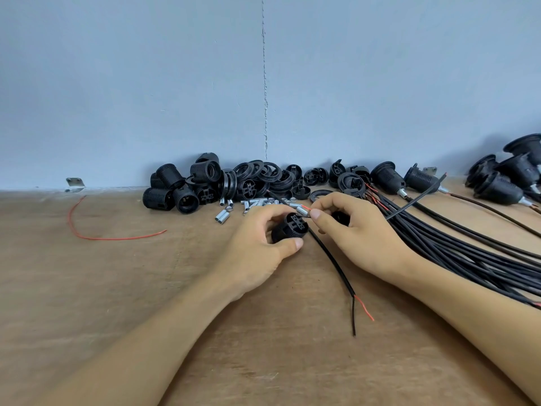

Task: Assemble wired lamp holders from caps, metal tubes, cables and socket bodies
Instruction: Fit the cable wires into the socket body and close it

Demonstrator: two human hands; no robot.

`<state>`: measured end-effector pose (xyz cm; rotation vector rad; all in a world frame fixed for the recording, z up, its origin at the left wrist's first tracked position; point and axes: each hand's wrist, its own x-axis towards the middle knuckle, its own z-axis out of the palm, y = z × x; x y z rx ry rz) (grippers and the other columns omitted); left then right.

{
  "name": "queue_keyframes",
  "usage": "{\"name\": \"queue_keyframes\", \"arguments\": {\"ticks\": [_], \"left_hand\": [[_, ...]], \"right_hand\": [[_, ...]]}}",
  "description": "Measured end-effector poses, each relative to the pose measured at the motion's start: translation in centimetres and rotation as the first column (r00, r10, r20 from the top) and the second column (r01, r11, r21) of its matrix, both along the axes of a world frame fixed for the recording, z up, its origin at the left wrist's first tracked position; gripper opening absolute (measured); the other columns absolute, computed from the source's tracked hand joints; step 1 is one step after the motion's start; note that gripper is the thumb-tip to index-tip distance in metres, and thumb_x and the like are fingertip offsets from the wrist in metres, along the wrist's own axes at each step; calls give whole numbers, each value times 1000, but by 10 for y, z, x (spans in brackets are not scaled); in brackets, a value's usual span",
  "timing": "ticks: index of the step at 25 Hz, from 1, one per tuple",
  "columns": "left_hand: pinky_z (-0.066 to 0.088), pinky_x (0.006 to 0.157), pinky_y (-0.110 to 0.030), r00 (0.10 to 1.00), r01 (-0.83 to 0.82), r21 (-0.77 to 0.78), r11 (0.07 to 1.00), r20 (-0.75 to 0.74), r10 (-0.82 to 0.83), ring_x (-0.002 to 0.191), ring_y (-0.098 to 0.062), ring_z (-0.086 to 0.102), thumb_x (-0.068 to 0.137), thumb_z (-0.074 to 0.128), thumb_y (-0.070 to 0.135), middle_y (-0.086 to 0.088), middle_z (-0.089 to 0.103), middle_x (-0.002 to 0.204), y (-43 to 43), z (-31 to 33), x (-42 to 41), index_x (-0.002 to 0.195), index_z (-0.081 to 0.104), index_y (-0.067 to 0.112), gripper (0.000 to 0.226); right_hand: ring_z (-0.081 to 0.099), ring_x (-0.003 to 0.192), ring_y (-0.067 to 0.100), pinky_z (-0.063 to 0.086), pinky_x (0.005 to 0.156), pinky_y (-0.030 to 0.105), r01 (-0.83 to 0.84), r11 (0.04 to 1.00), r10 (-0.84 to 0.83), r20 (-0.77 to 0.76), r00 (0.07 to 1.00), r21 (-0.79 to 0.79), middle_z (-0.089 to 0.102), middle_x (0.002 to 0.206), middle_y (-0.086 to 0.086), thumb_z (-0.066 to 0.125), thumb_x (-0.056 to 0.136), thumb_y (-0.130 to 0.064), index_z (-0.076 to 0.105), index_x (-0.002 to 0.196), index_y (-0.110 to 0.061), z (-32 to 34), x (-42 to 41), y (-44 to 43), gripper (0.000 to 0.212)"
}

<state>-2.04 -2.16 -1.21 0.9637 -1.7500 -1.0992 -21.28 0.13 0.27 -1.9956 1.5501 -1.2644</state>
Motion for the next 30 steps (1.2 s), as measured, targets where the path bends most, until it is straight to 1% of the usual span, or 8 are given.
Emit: {"name": "queue_keyframes", "arguments": {"ticks": [4, 8, 12, 16, 18, 20, 25, 30], "left_hand": [[48, 106, -49, 1000, -30, -14, 999, 8, 30, 110, -14, 66, 74, 77, 11, 9, 71, 109, 1, -1, 1, 105, 57, 34, 43], [49, 104, -49, 998, -52, -30, 998, 37, 53, 108, -16, 67, 70, 74, 14, 10, 72, 105, 1, -1, -1, 99, 53, 38, 43], [48, 105, -48, 993, -110, -64, 992, 29, 112, 108, -12, 65, 77, 77, -2, 9, 71, 106, -1, -4, 1, 102, 52, 33, 49], [50, 101, -48, 987, -154, -92, 984, 29, 158, 106, -13, 65, 76, 77, -2, 8, 70, 106, -3, -4, 1, 101, 52, 32, 50], [50, 100, -49, 986, -158, -97, 983, 33, 161, 105, -16, 64, 75, 77, 0, 6, 70, 106, -3, -5, 1, 101, 52, 33, 49], [50, 100, -49, 986, -161, -102, 982, 38, 165, 106, -15, 64, 74, 77, 2, 6, 69, 106, -2, -5, 1, 101, 51, 34, 49], [50, 100, -48, 984, -164, -112, 980, 55, 171, 106, -15, 64, 76, 78, 1, 6, 69, 106, -2, -5, 1, 102, 51, 33, 49], [51, 99, -48, 982, -172, -126, 977, 58, 180, 104, -15, 65, 75, 79, 0, 6, 70, 104, -1, -4, 1, 101, 51, 33, 50]], "right_hand": [[54, 67, 0, 40, 65, 15, -25, 1000, 25, 29, 999, 4, 64, 72, -14, 66, 94, -29, 68, 84, -29, 0, -2, 0, 10], [54, 69, -2, 36, 66, 10, -32, 999, 32, -10, 999, 5, 60, 72, -16, 70, 92, -24, 67, 79, -31, 1, -1, 2, 15], [53, 79, -4, 35, 72, 7, -48, 999, 47, -92, 995, -8, 58, 83, -10, 69, 92, -19, 62, 77, -35, 3, 1, 4, 23], [59, 87, 4, 43, 79, 15, -93, 995, 97, -116, 988, 43, 63, 93, -2, 71, 89, -24, 70, 87, -25, 1, 1, 3, 3], [60, 91, 8, 47, 84, 25, -105, 992, 114, -148, 983, 66, 63, 95, -2, 75, 86, -25, 72, 89, -25, 0, -1, 1, 4], [60, 92, 8, 47, 86, 28, -104, 993, 113, -168, 979, 65, 62, 95, -5, 75, 86, -26, 72, 87, -29, -1, -2, 0, 4], [66, 88, 6, 49, 84, 22, -156, 985, 159, -35, 987, 67, 73, 88, -8, 77, 87, -22, 76, 86, -27, -4, -5, -2, 5], [63, 77, 2, 47, 78, 17, -207, 971, 196, 98, 976, 117, 73, 81, -4, 76, 87, -19, 76, 84, -26, -2, -6, -4, 8]]}}
